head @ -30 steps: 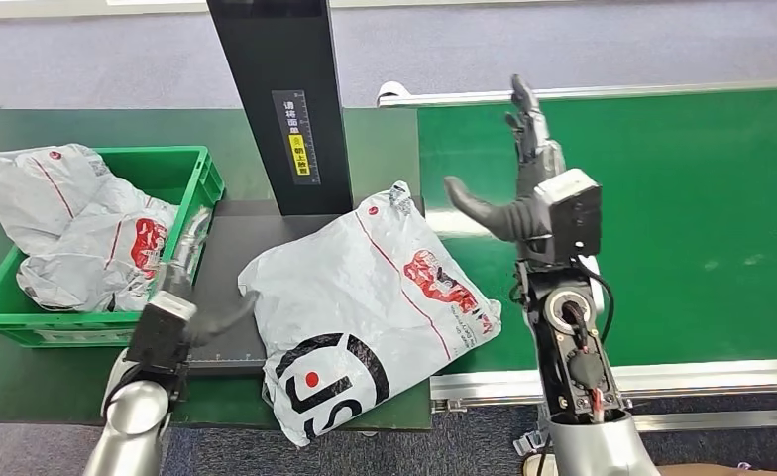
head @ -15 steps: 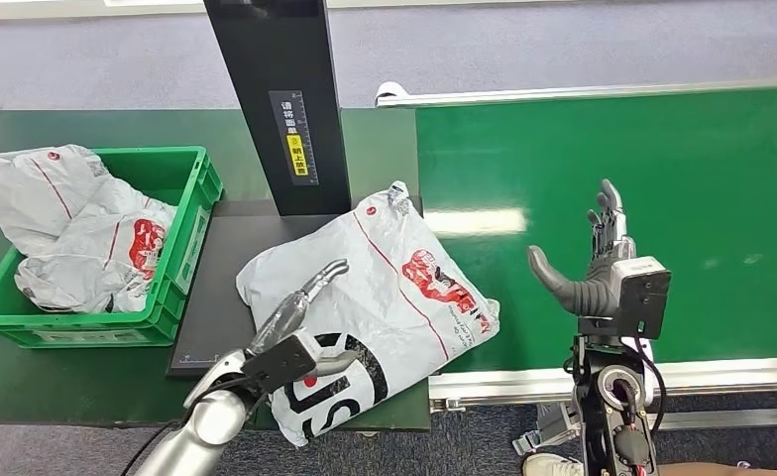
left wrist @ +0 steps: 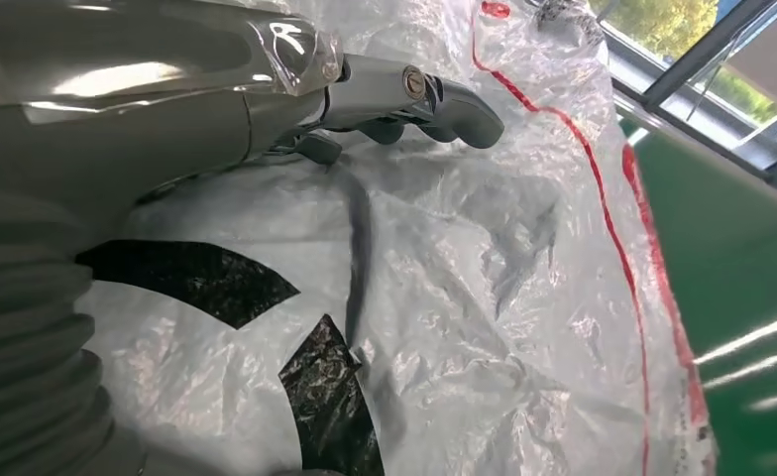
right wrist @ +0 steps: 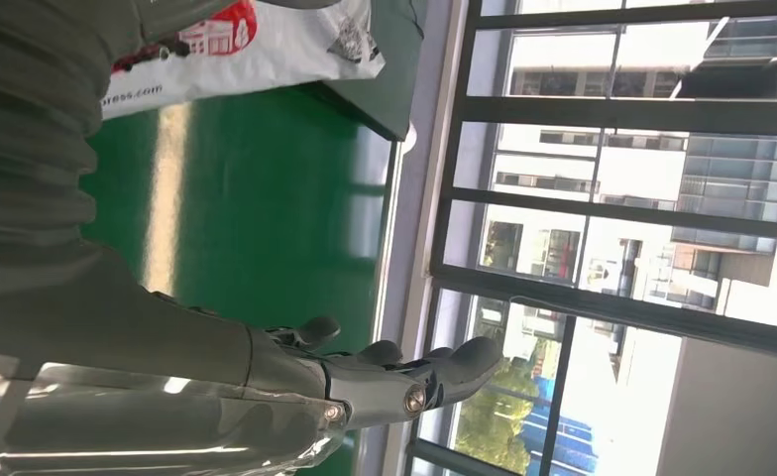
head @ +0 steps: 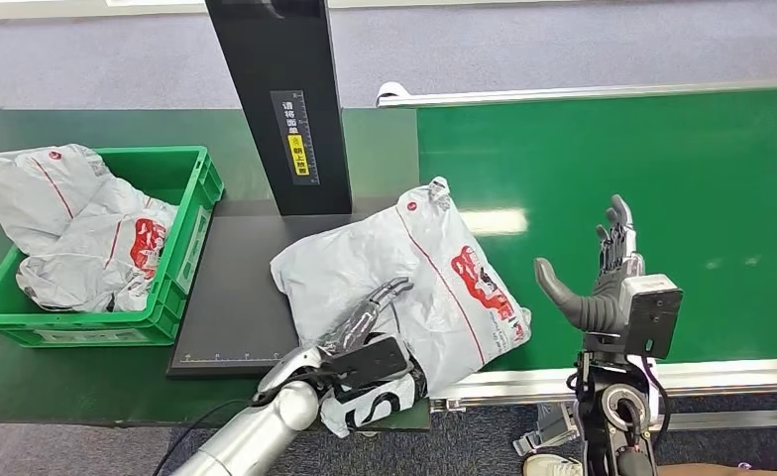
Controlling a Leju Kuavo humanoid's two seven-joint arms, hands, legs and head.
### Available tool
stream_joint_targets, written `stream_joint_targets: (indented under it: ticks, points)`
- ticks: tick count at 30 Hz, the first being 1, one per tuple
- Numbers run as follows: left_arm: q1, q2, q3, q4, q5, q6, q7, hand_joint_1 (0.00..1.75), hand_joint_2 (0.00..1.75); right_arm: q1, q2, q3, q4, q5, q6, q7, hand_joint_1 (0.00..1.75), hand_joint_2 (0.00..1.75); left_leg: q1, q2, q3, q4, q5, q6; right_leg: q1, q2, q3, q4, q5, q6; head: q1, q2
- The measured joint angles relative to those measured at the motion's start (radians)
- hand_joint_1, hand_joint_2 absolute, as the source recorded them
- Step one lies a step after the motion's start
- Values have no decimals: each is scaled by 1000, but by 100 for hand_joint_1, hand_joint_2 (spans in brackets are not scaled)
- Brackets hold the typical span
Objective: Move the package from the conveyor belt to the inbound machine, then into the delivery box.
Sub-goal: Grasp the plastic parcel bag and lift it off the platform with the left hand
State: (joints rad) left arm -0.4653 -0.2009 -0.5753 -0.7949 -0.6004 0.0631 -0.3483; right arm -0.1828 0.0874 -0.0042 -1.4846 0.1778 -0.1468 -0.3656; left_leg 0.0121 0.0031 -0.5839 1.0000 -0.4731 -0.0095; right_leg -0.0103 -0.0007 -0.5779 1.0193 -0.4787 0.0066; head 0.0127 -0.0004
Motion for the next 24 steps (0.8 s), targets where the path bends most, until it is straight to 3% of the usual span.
stream_joint_targets:
  ticks: [1, 2, 5, 6, 16, 24]
  points:
    - [-13, -12, -12, 35, -27, 43, 9, 5, 175, 5, 3, 0, -5, 0, 0, 0, 0, 175, 0, 0, 0, 0, 0, 0, 0, 0, 0, 0, 0, 0, 0, 0]
    - [-25, -22, -24, 65, -56, 90, 21, 25, 175, 9, 6, -1, -10, 0, -1, 0, 0, 175, 0, 0, 0, 0, 0, 0, 0, 0, 0, 0, 0, 0, 0, 0]
    - [-53, -46, -55, 138, -127, 197, 56, 148, 175, 18, 12, -6, -23, 0, -3, 0, 0, 175, 0, 0, 0, 0, 0, 0, 0, 0, 0, 0, 0, 0, 0, 0]
    - [-60, -52, -63, 156, -140, 219, 62, 172, 175, 20, 14, -8, -27, 0, -4, 0, 0, 175, 0, 0, 0, 0, 0, 0, 0, 0, 0, 0, 0, 0, 0, 0]
    - [-105, -68, -75, 235, -153, 265, 66, 175, 175, 20, 28, -26, -37, 2, -11, 0, 0, 175, 0, 0, 2, 0, 0, 0, 0, 0, 3, 0, 0, 0, 0, 0]
    - [-106, -57, -24, 216, -116, 291, 39, 175, 175, 20, 32, -40, -37, 4, -11, -1, 0, 175, 0, 0, 2, 0, 0, 0, 0, 0, 3, 0, 0, 0, 0, 0]
